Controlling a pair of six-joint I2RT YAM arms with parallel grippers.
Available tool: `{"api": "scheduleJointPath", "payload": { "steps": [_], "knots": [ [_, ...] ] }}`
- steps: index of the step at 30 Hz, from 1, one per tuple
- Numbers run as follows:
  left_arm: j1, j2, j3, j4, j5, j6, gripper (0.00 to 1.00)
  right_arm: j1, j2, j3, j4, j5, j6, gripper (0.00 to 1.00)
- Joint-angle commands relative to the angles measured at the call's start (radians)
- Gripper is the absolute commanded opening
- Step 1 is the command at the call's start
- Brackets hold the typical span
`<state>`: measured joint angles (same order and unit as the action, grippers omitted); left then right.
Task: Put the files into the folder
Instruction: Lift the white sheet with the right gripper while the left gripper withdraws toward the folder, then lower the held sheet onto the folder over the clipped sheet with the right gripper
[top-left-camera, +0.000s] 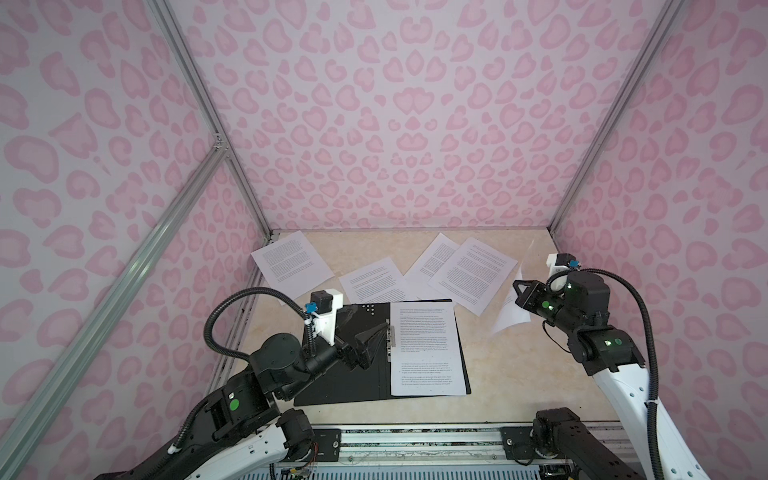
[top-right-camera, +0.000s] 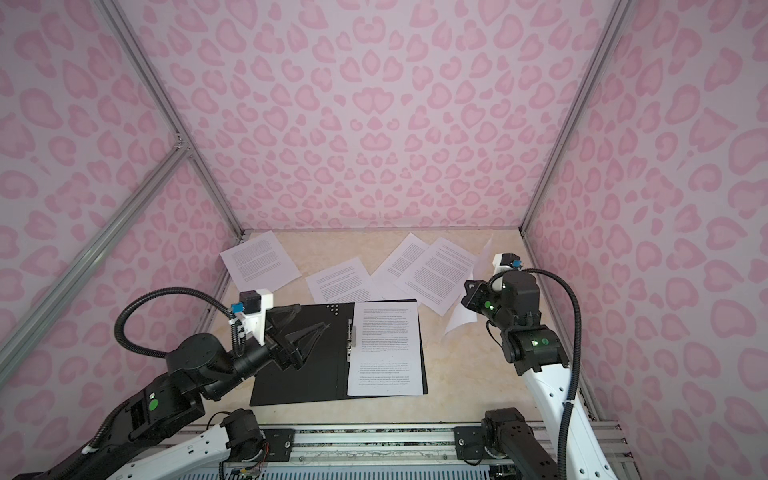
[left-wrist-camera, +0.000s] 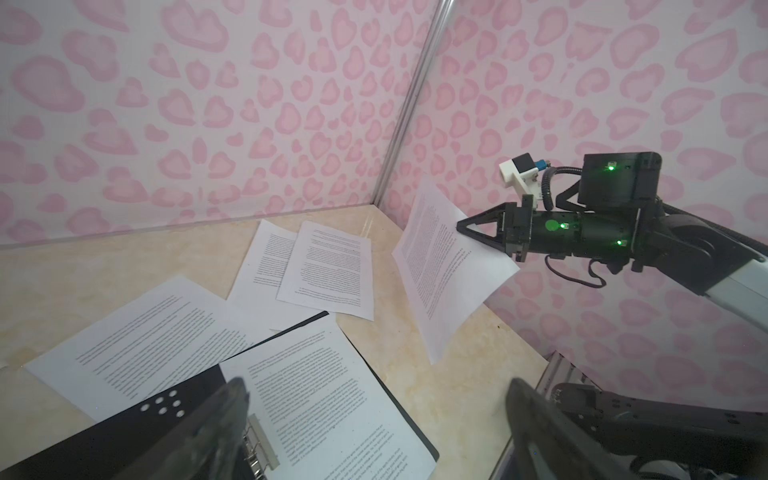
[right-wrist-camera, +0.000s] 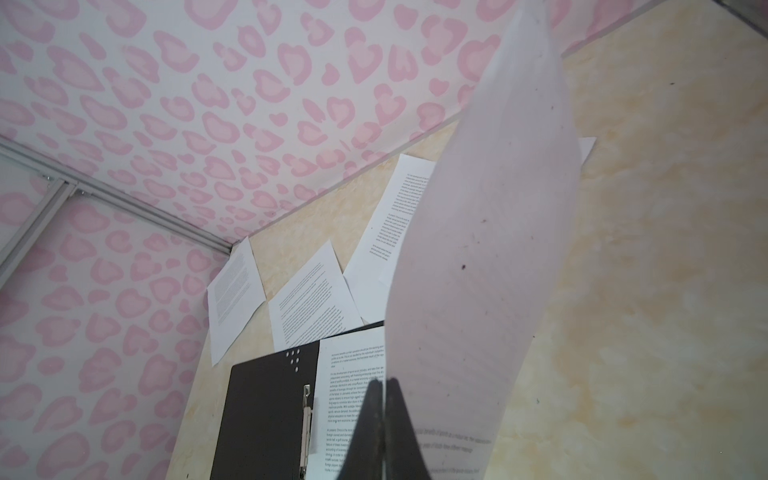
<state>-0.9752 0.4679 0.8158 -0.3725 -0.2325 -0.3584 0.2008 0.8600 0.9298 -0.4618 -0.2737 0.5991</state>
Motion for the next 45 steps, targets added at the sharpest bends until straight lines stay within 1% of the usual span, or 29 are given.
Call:
{"api": "scheduleJointPath", "payload": {
  "steps": [1, 4, 5, 8, 10, 13, 17, 21, 24, 26, 30, 32, 34, 36, 40, 43, 45],
  "knots": [
    [0.000, -0.094, -0.044, -0.185, -0.155, 0.011, 0.97, 0.127, 0.052, 0.037, 0.008, 0.109, -0.007, 0.00],
    [0.000, -0.124, -0.065, -0.261, -0.168, -0.001, 0.97, 0.273, 0.118, 0.081, 0.028, 0.183, -0.009, 0.00],
    [0.000, -0.122, -0.069, -0.284, -0.166, -0.014, 0.97, 0.314, 0.140, 0.093, 0.045, 0.189, -0.003, 0.00],
    [0.000, -0.113, -0.088, -0.322, -0.140, -0.034, 0.97, 0.403, 0.200, 0.125, 0.088, 0.195, 0.015, 0.00],
    [0.000, -0.119, -0.106, -0.337, -0.139, -0.051, 0.97, 0.447, 0.223, 0.136, 0.135, 0.154, 0.040, 0.00],
    [0.000, -0.146, -0.114, -0.342, -0.135, -0.057, 0.97, 0.466, 0.226, 0.121, 0.226, 0.072, 0.099, 0.00],
    [0.000, -0.181, -0.136, -0.326, -0.169, -0.060, 0.97, 0.466, 0.221, 0.081, 0.345, -0.005, 0.177, 0.00],
    [0.000, -0.161, -0.135, -0.327, -0.144, -0.055, 0.97, 0.454, 0.158, -0.051, 0.462, -0.037, 0.262, 0.00],
    [0.000, -0.140, -0.131, -0.324, -0.110, -0.043, 0.97, 0.415, 0.094, -0.218, 0.489, 0.032, 0.317, 0.00],
    [0.000, -0.131, -0.133, -0.318, -0.094, -0.035, 0.97, 0.380, 0.075, -0.319, 0.525, 0.041, 0.349, 0.00],
    [0.000, -0.120, -0.130, -0.321, -0.085, -0.031, 0.97, 0.381, 0.054, -0.476, 0.553, 0.146, 0.363, 0.00],
    [0.000, -0.121, -0.130, -0.319, -0.083, -0.030, 0.97, 0.404, 0.060, -0.556, 0.620, 0.172, 0.388, 0.00],
    [0.000, -0.124, -0.130, -0.318, -0.081, -0.028, 0.97, 0.445, 0.059, -0.619, 0.649, 0.231, 0.420, 0.00],
    [0.000, -0.123, -0.132, -0.318, -0.080, -0.028, 0.97, 0.489, 0.059, -0.658, 0.689, 0.251, 0.444, 0.00],
    [0.000, -0.124, -0.132, -0.316, -0.077, -0.030, 0.97, 0.569, 0.001, -0.676, 0.598, 0.338, 0.473, 0.00],
    [0.000, -0.125, -0.133, -0.310, -0.068, -0.027, 0.97, 0.638, -0.061, -0.719, 0.615, 0.433, 0.530, 0.00],
    [0.000, -0.123, -0.133, -0.309, -0.067, -0.027, 0.97, 0.667, -0.081, -0.715, 0.591, 0.480, 0.533, 0.00]
  ]
}}
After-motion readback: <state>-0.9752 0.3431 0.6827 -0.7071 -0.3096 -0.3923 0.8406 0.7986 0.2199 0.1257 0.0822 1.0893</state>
